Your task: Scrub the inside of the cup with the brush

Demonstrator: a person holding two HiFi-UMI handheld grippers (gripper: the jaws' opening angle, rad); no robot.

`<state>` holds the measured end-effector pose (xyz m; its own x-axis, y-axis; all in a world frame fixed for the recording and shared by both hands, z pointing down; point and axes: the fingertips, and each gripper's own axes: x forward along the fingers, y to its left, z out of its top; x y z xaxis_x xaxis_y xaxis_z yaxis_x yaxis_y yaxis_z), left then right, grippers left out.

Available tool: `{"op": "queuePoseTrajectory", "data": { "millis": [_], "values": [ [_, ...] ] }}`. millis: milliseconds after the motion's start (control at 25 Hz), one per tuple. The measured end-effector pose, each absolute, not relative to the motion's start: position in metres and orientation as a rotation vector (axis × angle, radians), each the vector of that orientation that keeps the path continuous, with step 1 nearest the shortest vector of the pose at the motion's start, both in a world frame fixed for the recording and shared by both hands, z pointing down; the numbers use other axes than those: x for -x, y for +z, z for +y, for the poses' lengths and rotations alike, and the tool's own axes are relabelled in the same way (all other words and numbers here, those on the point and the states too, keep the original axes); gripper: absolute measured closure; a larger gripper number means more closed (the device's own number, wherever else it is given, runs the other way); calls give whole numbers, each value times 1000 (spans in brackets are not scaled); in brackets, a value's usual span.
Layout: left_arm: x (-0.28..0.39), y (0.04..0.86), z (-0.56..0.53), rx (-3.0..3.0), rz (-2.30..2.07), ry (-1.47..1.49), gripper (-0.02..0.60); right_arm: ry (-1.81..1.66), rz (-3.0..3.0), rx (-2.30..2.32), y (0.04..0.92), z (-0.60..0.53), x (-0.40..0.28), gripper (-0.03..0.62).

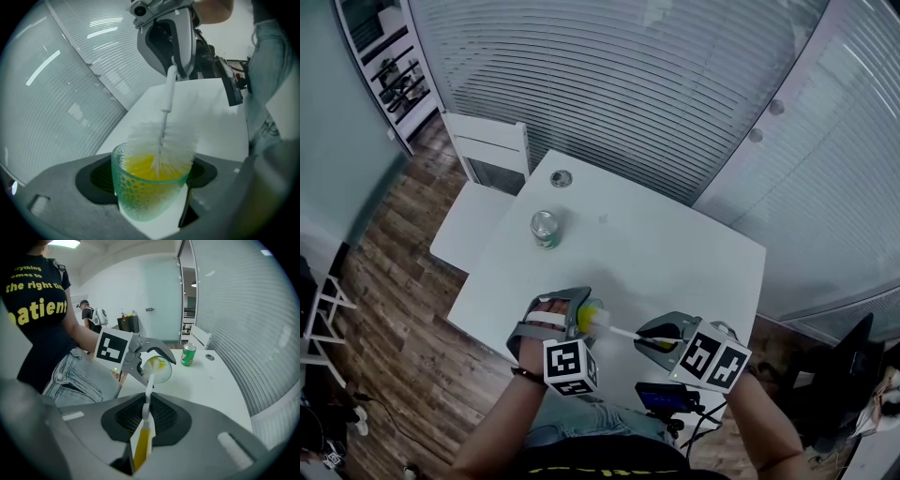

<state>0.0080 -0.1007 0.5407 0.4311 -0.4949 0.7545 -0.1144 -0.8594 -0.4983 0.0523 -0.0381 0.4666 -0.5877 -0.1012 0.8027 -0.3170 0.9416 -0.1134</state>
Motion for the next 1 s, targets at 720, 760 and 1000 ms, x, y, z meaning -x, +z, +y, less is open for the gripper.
{"op": "queuePoseTrajectory", "data": {
  "millis": [720,760,1000],
  "values": [
    [-8,540,-104,2305,526,-1413,164,267,-2192,-328,456,-47,-60,557],
    [-9,540,-103,2304,520,-1409,164,266,-2192,-333,456,-49,-61,557],
    [-15,541,-99,2293,495,-1405,164,273,-2191,-345,461,-55,-58,557]
  ]
}}
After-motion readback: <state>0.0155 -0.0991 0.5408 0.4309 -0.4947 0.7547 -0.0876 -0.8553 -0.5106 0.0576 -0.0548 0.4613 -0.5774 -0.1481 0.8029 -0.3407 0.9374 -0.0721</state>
